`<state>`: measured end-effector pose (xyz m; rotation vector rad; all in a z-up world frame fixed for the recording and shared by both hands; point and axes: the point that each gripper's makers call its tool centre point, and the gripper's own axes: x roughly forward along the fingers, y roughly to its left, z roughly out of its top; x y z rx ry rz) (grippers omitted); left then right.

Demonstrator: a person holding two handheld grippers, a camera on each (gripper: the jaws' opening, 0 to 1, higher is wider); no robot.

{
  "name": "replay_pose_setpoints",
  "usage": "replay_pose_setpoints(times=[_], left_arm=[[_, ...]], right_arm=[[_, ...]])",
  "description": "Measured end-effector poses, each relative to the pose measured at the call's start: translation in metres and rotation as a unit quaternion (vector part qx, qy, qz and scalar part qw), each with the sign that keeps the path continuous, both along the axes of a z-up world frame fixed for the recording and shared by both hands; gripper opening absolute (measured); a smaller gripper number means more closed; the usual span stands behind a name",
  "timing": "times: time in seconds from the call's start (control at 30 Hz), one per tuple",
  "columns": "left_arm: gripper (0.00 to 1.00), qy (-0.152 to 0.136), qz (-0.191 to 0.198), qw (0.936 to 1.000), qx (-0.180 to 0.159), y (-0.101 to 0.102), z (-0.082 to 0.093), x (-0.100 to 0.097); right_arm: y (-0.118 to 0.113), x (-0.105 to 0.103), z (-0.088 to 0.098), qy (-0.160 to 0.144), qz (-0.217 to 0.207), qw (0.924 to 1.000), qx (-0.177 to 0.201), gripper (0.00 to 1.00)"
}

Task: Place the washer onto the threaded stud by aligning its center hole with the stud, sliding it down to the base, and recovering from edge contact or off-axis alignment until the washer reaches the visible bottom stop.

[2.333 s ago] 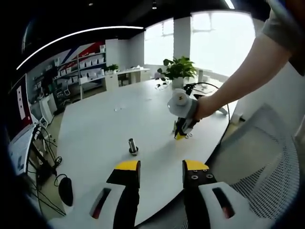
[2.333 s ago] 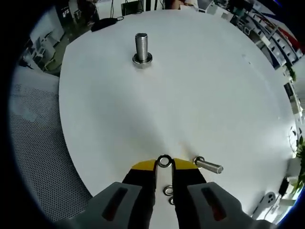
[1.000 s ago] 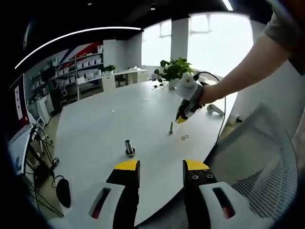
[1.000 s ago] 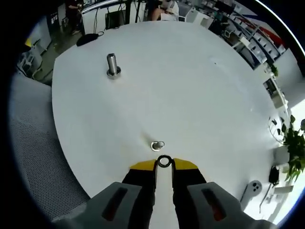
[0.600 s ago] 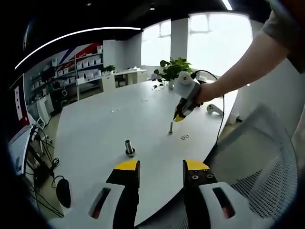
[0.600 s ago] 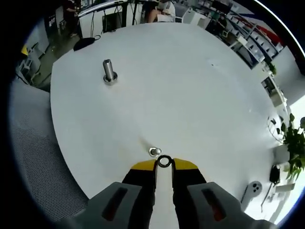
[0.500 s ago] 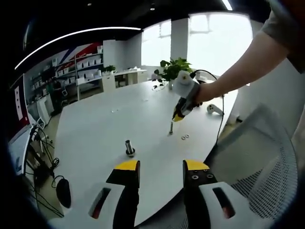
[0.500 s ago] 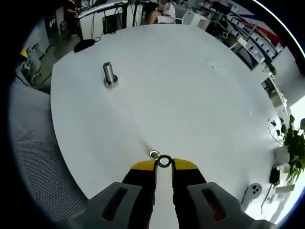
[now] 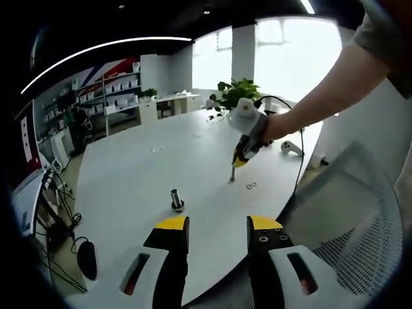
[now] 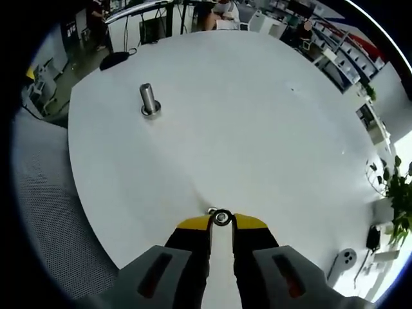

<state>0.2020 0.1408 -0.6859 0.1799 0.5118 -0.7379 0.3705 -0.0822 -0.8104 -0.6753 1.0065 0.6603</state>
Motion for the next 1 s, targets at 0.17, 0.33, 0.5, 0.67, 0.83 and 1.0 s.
replay_pose_setpoints(times=[0.17,0.33,0.5,0.67,0.83,1.0], left_arm=[[0.34,0.001,0.001,1.0000,0.001,0.000,-0.001,0.000],[0.34,0.000,0.004,1.0000,0.001,0.001,-0.001,0.001],[0.34,0.001,0.006,1.0000,0.002,0.002,-0.001,0.001],[0.34,0.004,0.007,1.0000,0.004,0.003,-0.003,0.001],[0.34,0.007,0.009,0.9999,0.004,0.003,-0.003,0.002],[0.34,0.008,0.011,0.9999,0.006,0.004,-0.004,0.002]], right_arm=[[0.002,-0.001,-0.003,0.008,0.000,1.0000,0.001,0.14],[0.003,-0.003,-0.012,0.015,-0.004,0.9999,0.001,0.14],[0.005,-0.002,-0.018,0.020,-0.006,0.9998,0.004,0.14],[0.004,0.000,-0.025,0.029,-0.009,0.9995,0.003,0.14],[0.004,-0.003,-0.032,0.036,-0.007,0.9993,-0.002,0.14],[0.002,-0.004,-0.045,0.044,-0.004,0.9990,-0.008,0.14]])
